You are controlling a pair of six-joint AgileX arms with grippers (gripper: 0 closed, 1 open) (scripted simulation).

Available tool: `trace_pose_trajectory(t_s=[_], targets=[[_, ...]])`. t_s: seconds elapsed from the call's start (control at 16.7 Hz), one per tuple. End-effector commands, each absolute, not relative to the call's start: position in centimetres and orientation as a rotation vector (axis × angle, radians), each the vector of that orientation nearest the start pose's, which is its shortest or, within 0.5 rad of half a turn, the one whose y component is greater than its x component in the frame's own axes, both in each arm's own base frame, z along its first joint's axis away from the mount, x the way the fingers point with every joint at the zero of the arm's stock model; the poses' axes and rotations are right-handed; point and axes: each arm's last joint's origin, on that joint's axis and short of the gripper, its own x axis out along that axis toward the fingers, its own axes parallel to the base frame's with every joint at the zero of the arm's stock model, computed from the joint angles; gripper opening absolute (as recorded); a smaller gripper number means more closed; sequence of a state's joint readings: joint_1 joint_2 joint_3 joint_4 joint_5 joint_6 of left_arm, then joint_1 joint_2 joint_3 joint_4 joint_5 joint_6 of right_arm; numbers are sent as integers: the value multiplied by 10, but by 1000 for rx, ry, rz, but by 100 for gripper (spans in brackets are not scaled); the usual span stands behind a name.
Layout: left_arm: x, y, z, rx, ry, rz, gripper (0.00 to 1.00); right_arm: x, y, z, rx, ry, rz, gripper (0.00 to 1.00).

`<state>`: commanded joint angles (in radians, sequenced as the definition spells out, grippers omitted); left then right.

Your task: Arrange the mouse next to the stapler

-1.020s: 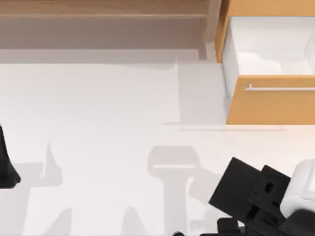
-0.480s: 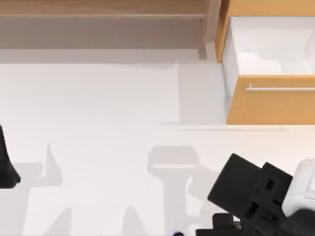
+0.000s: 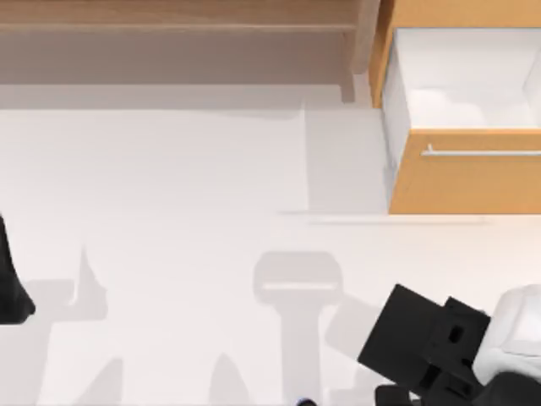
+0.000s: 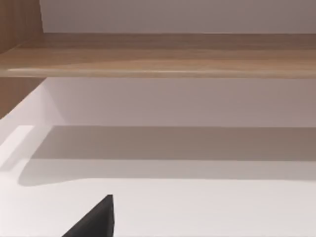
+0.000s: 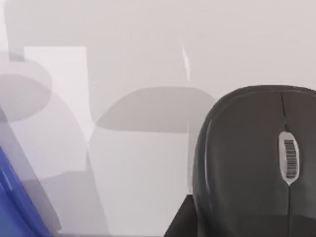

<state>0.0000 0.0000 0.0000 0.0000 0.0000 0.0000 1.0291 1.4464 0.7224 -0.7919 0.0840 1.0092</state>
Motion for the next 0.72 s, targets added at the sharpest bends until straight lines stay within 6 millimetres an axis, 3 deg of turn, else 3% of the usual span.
trace_pose_trajectory(t_s=[0.24, 0.72], targets=[[106, -1, 160, 0, 0, 0, 100, 116, 189, 146, -11, 1471, 15, 0], [106, -1, 160, 0, 0, 0, 100, 116, 189, 146, -11, 1471, 15, 60]])
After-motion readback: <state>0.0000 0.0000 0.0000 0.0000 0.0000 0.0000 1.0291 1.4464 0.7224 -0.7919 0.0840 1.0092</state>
